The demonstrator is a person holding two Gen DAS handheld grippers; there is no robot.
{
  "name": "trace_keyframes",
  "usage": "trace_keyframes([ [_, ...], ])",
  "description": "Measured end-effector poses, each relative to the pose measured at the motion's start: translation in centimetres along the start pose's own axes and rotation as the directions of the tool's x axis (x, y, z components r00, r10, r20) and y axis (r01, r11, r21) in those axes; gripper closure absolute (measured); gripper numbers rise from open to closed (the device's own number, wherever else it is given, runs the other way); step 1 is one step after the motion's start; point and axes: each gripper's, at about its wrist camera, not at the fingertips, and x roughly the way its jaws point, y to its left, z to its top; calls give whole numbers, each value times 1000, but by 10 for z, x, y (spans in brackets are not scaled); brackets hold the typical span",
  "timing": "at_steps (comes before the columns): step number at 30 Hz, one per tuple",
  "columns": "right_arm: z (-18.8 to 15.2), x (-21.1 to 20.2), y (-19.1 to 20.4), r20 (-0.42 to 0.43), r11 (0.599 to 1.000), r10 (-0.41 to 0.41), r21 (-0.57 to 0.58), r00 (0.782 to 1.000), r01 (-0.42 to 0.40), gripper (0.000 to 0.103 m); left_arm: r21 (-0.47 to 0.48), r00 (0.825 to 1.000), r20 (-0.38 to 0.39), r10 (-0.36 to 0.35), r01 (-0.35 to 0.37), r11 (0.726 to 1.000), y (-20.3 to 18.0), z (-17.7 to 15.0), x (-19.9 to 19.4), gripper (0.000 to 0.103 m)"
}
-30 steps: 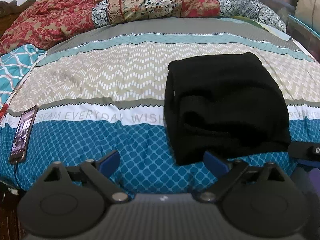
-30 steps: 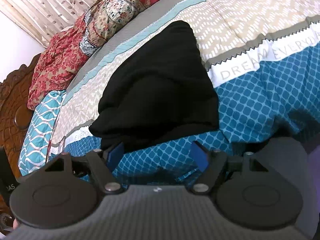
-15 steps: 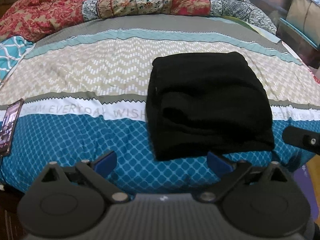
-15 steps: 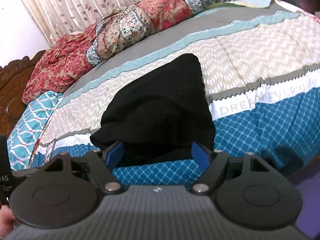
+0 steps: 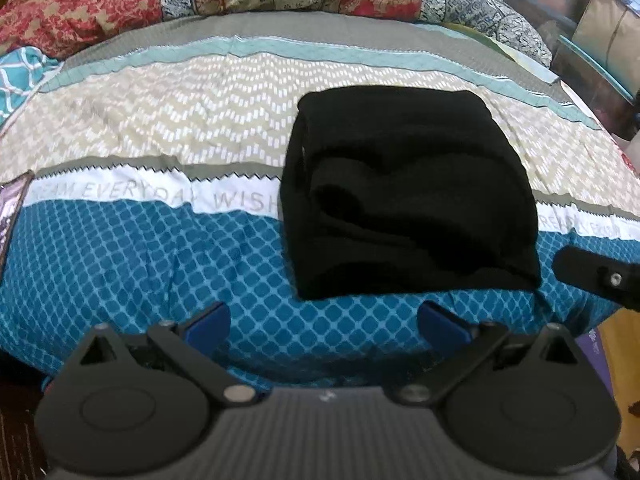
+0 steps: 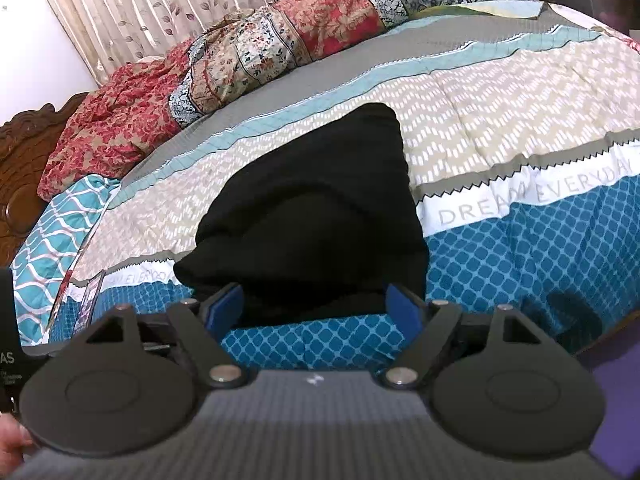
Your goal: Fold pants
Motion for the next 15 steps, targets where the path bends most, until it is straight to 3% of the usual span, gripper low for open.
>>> trace_keyframes([
  [7, -2, 2, 0, -4, 1000, -6, 1, 1000, 6, 22, -10, 999, -29, -19, 19, 1000, -1, 0, 5, 0],
  [15, 0, 7, -11, -18, 999, 13, 38, 1000, -12, 22, -72, 987, -98, -127, 120, 990, -4, -6, 11, 0],
])
